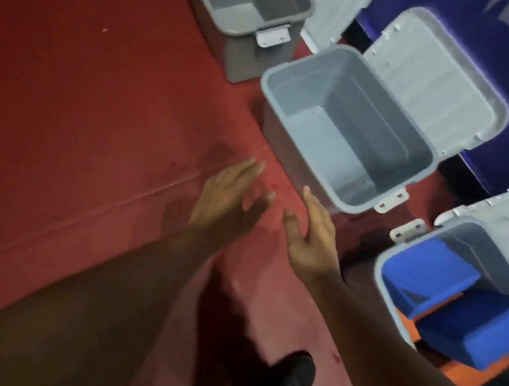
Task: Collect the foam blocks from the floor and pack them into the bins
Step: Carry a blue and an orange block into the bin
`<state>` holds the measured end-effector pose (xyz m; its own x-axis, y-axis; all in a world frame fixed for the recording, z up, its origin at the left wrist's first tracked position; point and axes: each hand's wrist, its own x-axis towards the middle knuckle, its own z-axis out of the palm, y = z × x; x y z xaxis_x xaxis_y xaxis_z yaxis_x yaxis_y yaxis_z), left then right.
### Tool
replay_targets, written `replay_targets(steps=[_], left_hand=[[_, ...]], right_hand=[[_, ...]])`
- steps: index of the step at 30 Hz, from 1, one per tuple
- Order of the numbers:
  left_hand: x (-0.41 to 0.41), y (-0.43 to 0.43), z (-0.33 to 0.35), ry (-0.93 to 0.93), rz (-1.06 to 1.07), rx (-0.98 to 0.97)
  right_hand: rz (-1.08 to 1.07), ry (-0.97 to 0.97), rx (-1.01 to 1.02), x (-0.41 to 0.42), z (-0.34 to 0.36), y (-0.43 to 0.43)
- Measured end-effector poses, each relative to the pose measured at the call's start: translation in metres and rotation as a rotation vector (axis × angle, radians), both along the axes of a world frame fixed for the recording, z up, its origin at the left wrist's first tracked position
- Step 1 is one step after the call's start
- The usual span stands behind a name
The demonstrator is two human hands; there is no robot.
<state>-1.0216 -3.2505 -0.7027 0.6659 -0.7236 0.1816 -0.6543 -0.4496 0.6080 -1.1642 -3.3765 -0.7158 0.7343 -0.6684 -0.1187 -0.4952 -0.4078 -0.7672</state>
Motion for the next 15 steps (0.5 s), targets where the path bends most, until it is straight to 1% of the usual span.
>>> replay_targets(steps=[3,7,9,15], left_hand=[[0.047,0.119,0.012,0.064,0.146,0.120],[0.102,0.287,0.027,0.059,0.332,0.133],[0.123,0.369,0.035,0.066,0.424,0.162],[0.156,0.590,0.060,0.099,0.680,0.214]], right_hand=[[0.115,-0.015,-0.026,0.060,0.005,0.094],[0.259,-0.052,-0.018,0.139,0.016,0.234],[0.342,-0.038,-0.019,0.178,0.023,0.306],[0.597,-0.014,-0.067,0.262,0.045,0.518]])
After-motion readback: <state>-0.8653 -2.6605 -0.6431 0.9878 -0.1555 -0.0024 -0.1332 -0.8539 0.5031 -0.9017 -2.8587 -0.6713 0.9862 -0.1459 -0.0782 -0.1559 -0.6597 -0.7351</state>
